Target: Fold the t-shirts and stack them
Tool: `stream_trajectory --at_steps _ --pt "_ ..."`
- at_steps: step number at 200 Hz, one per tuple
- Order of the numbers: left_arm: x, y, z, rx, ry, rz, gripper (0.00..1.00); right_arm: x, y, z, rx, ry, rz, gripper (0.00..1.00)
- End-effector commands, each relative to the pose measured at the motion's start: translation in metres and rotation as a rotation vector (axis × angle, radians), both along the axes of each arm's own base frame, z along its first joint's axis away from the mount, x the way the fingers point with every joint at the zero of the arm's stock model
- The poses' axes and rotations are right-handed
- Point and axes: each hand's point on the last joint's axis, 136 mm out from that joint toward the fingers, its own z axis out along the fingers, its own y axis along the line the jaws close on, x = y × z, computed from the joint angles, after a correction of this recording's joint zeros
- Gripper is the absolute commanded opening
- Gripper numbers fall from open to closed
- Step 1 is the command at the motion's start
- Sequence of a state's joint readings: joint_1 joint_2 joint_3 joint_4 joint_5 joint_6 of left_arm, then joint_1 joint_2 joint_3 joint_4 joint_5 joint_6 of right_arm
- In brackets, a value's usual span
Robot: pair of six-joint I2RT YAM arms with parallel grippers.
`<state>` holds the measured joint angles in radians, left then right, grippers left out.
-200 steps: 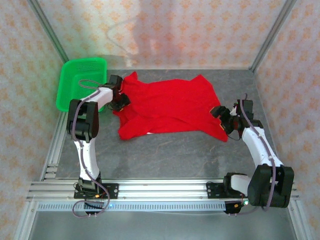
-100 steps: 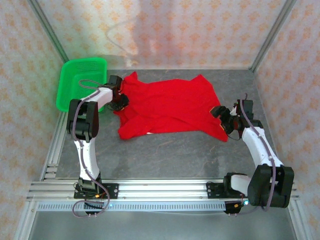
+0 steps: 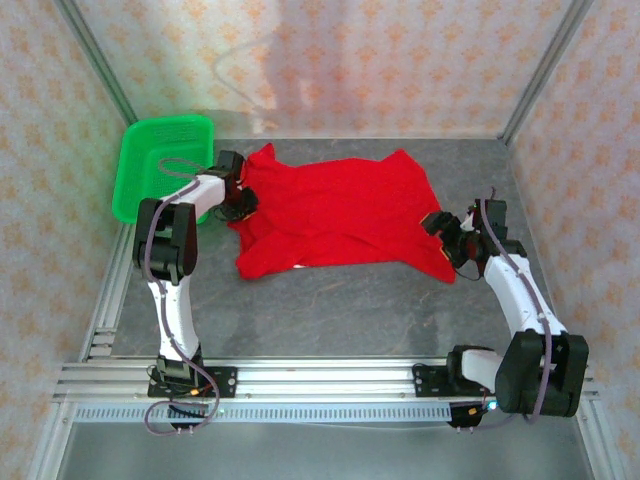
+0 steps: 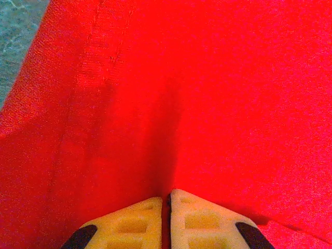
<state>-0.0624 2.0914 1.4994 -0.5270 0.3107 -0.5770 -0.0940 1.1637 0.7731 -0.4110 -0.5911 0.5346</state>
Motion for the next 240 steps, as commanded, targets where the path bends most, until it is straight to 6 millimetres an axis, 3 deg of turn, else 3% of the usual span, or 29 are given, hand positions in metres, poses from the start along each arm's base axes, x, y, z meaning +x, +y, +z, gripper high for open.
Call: stream_trajectory --at_steps 1,34,103,145,188,240 --pt "-0.002 0.003 0.022 -0.011 -0.029 -0.02 0.1 0.002 -0.003 0.008 -0.02 -0.027 -0.017 0.83" --pt "-0.003 0.004 0.027 -0.014 -0.035 -0.026 0.0 0.0 -0.004 0.007 -0.024 -0.022 -0.024 0.83" --pt "-0.001 -0.003 0.054 -0.047 -0.093 -0.073 0.0 -0.002 -0.007 0.003 -0.037 -0.005 -0.038 0.83" --pt "-0.003 -0.005 0.072 -0.053 -0.117 -0.106 0.0 -0.01 -0.017 -0.013 -0.073 0.09 -0.082 0.83" --pt "-0.011 -0.008 0.048 -0.064 -0.042 -0.114 0.03 -0.007 -0.012 -0.012 -0.045 0.082 -0.071 0.83" --pt "-0.02 -0.016 0.031 -0.091 -0.011 -0.136 0.16 -0.008 -0.012 -0.011 -0.044 0.084 -0.065 0.83"
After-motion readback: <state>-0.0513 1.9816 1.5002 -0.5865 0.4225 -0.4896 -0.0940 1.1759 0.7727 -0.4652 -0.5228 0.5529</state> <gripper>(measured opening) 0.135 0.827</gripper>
